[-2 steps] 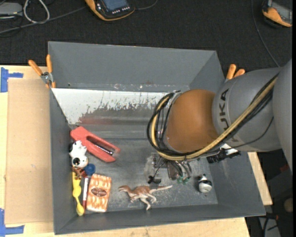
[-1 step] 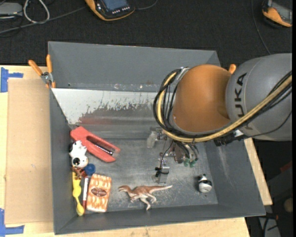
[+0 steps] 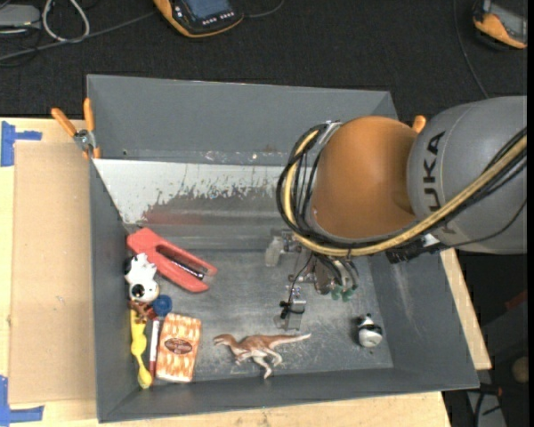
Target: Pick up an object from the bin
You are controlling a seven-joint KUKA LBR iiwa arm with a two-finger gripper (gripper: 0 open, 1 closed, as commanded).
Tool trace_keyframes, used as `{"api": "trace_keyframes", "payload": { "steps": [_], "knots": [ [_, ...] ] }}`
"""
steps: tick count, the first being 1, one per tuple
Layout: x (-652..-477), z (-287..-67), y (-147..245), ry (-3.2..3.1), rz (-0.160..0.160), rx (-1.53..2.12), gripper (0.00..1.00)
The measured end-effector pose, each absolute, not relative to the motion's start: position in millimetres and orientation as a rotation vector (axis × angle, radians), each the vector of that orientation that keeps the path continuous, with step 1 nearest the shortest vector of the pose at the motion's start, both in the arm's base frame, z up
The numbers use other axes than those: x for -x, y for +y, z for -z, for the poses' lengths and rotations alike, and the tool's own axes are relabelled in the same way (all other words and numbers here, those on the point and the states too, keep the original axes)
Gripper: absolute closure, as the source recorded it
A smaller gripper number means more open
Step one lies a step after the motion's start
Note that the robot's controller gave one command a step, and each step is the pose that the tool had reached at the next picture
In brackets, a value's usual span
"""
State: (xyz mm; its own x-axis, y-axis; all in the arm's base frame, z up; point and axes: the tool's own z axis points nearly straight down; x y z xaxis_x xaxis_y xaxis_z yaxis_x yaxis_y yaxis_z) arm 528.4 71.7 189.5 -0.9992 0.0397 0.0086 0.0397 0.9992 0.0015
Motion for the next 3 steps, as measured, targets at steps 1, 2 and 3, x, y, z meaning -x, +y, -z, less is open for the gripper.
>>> {"api": "trace_keyframes", "payload": {
  "steps": [1, 2, 3],
  "knots": [
    [-488.6, -129.3, 81.0, -3.136, 0.004, 0.012, 0.00],
    [-492.0, -73.8, 65.6, -3.136, 0.005, -0.212, 0.00],
    [-485.3, -69.5, 48.2, -3.127, 0.006, -0.036, 1.00]
  ]
}}
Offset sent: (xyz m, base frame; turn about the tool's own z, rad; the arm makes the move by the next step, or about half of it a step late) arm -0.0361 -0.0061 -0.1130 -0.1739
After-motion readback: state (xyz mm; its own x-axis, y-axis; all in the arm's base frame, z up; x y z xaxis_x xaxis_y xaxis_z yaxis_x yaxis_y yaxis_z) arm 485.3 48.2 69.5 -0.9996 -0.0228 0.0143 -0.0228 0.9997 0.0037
